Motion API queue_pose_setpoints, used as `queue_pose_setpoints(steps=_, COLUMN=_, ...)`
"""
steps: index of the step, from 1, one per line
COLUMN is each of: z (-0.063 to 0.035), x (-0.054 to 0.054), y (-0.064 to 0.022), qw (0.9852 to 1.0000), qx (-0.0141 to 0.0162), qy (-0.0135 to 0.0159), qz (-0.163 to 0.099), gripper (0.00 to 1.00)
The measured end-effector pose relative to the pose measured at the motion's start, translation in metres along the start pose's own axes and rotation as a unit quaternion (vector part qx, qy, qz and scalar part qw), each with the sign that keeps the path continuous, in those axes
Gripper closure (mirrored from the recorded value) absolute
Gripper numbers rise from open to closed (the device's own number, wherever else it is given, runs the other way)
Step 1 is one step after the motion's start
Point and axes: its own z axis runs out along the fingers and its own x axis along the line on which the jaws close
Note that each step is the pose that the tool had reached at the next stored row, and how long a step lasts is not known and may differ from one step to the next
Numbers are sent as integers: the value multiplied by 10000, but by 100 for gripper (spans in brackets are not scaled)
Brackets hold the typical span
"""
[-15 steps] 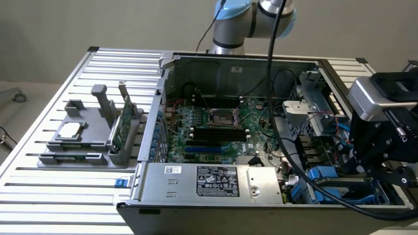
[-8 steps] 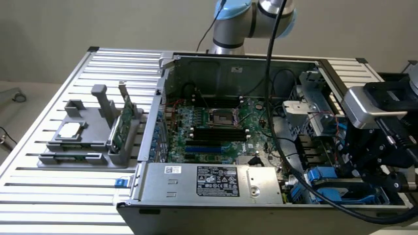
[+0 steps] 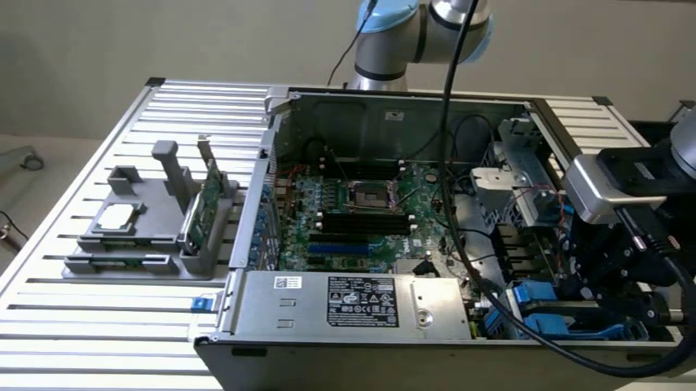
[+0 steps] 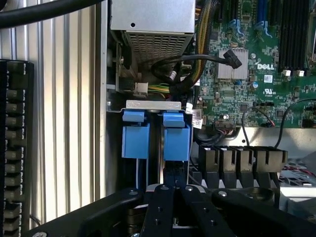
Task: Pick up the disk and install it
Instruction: 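Insert the disk into the insertion slot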
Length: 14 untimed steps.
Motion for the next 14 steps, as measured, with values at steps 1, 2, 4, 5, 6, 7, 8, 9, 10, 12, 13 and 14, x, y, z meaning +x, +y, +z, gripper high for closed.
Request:
queue_pose_setpoints(steps=1, z=10, x=0, y=0, qw=10000, qx=0, qy=0, qz=0, gripper=89)
queue_pose_setpoints(steps=2, z=18, x=1, y=0, qw=10000, qx=0, qy=2, qz=0, gripper=89)
queue_pose_setpoints(steps=4, z=32, x=1, y=-1, qw=10000, qx=0, qy=4, qz=0, gripper=89)
queue_pose_setpoints(steps=5, z=41, x=2, y=-1, qw=10000, qx=0, qy=4, qz=0, gripper=89)
queue_pose_setpoints(steps=6, z=47, x=2, y=-1, qw=10000, qx=0, qy=6, qz=0, gripper=89)
queue_pose_setpoints(steps=7, z=49, x=2, y=-1, qw=10000, qx=0, qy=4, qz=0, gripper=89)
queue_pose_setpoints(steps=8, z=50, x=2, y=-1, qw=10000, qx=0, qy=2, qz=0, gripper=89)
queue_pose_setpoints(steps=9, z=40, x=1, y=-1, qw=10000, qx=0, qy=-3, qz=0, gripper=89)
queue_pose_setpoints(steps=10, z=22, x=0, y=-1, qw=10000, qx=-2, qy=-14, qz=0, gripper=89)
queue_pose_setpoints(steps=12, z=-69, x=-3, y=1, qw=10000, qx=-4, qy=1, qz=0, gripper=89)
queue_pose_setpoints(steps=13, z=-111, x=-4, y=2, qw=10000, qx=-6, qy=-2, qz=0, gripper=89)
queue_pose_setpoints(steps=14, z=-158, x=-5, y=3, qw=10000, qx=-7, qy=-1, qz=1, gripper=89)
